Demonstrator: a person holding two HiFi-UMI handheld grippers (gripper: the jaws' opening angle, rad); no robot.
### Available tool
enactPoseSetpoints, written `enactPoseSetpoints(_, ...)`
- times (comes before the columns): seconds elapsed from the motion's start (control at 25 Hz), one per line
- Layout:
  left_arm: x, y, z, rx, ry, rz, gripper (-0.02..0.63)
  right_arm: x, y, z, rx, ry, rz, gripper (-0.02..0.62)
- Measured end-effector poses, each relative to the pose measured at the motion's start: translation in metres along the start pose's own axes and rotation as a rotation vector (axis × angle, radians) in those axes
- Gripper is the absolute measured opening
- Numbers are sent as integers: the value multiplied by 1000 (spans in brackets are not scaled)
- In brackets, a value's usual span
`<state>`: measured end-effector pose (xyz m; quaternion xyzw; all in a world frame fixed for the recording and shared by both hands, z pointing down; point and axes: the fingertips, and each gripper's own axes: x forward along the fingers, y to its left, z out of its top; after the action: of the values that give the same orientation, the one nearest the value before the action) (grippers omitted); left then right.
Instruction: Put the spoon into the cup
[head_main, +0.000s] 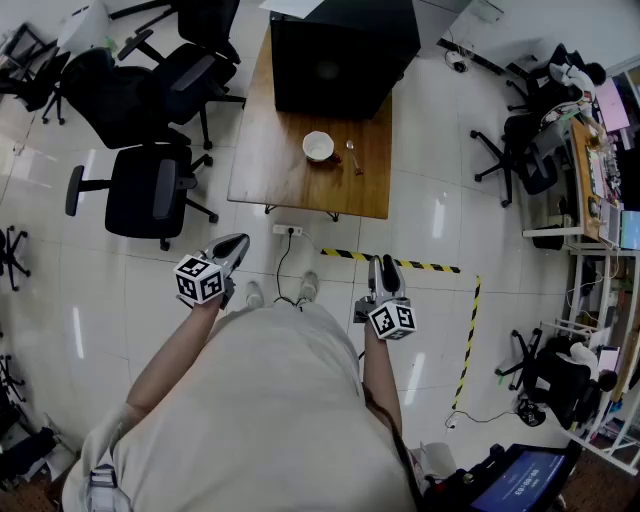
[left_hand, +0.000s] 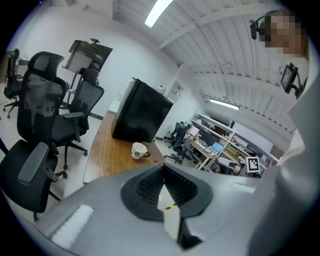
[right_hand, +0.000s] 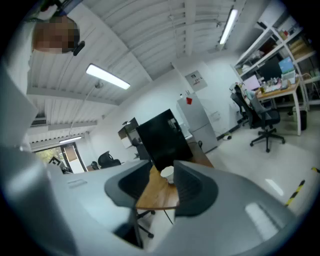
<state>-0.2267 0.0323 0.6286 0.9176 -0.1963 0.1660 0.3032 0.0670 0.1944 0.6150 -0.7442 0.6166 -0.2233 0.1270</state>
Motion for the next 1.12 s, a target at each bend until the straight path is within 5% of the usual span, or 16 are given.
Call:
enactPoseSetpoints(0.28,38,-27,10,-19,-47,65,2,16,-41,49,105,-66,95,146)
enactPoseSetpoints(0.56,39,-28,1,-87,-68,168,2,48,-68,56,142,-4,168,144)
enactPoseSetpoints(0.84,53,-32,13,-90,-73,150,2,75,-71,59,133,45,178,144)
enactPoseSetpoints(1.12,75,12,41,-36,-19,78,2,112,-49,46,79,75,119,144)
